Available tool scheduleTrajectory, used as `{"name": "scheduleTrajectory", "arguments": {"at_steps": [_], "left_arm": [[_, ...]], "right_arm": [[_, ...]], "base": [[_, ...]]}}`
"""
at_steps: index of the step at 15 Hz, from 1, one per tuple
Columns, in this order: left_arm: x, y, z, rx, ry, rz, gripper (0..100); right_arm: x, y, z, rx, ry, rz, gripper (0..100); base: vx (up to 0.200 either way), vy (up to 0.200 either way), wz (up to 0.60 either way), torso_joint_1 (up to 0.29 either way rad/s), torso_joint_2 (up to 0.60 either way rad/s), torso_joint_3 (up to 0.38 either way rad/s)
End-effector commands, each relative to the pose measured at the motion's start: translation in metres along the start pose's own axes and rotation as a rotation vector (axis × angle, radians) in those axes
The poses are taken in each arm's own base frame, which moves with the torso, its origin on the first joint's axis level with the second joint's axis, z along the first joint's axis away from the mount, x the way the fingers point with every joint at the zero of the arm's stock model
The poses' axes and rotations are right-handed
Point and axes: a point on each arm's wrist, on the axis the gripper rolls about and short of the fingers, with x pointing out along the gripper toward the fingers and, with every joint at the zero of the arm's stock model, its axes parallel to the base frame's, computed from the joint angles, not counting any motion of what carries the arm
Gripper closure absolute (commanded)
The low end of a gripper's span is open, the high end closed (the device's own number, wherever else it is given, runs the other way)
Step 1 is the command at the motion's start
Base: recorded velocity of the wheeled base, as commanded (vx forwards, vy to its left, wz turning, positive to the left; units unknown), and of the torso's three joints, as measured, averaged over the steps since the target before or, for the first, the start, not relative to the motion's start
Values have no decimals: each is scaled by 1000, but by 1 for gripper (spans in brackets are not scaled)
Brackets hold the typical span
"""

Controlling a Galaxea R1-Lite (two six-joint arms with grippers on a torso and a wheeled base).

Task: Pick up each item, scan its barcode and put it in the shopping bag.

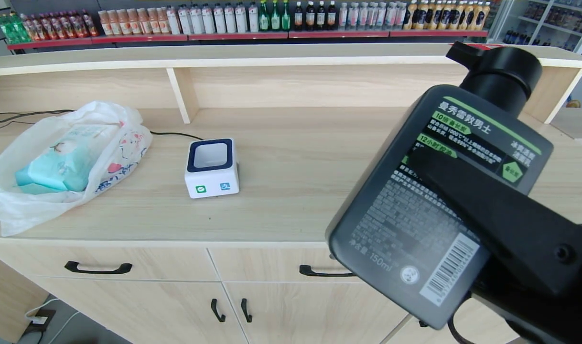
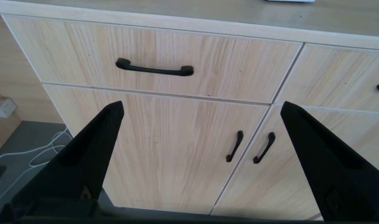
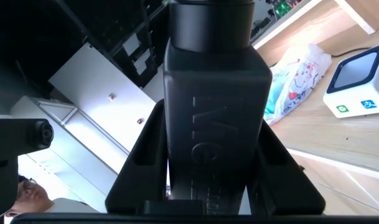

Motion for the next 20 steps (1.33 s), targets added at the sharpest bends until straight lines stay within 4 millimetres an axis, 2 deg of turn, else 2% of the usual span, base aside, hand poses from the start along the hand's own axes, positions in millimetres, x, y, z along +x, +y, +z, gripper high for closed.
{"name": "scheduleTrajectory", "arguments": {"at_steps": [1, 4, 12, 13, 14, 17, 19, 20], "left_arm": [[0, 0, 0, -1, 0, 0, 0], [0, 0, 0, -1, 0, 0, 0], [0, 0, 0, -1, 1, 3, 0], [0, 0, 0, 1, 1, 1, 0], [0, 0, 0, -1, 1, 0, 0], [0, 0, 0, -1, 1, 1, 0], [0, 0, 0, 1, 1, 1, 0], [0, 0, 0, 1, 1, 1, 0]], "right_arm": [[0, -2, -1, -8, 2, -7, 100], [4, 2, 3, -23, -22, 7, 100], [4, -4, -2, -160, -7, -20, 100], [6, -9, -5, -214, 3, -36, 100], [6, -23, -6, -326, 17, -90, 100], [14, -34, 4, -492, -20, -132, 100], [11, -42, 6, -566, -11, -166, 100], [3, -49, 3, -647, 27, -197, 100]], "base": [[0, 0, 0, 0, 0, 0], [0, 0, 0, 0, 0, 0], [0, 0, 0, 0, 0, 0], [0, 0, 0, 0, 0, 0], [0, 0, 0, 0, 0, 0], [0, 0, 0, 0, 0, 0], [0, 0, 0, 0, 0, 0], [0, 0, 0, 0, 0, 0]]}}
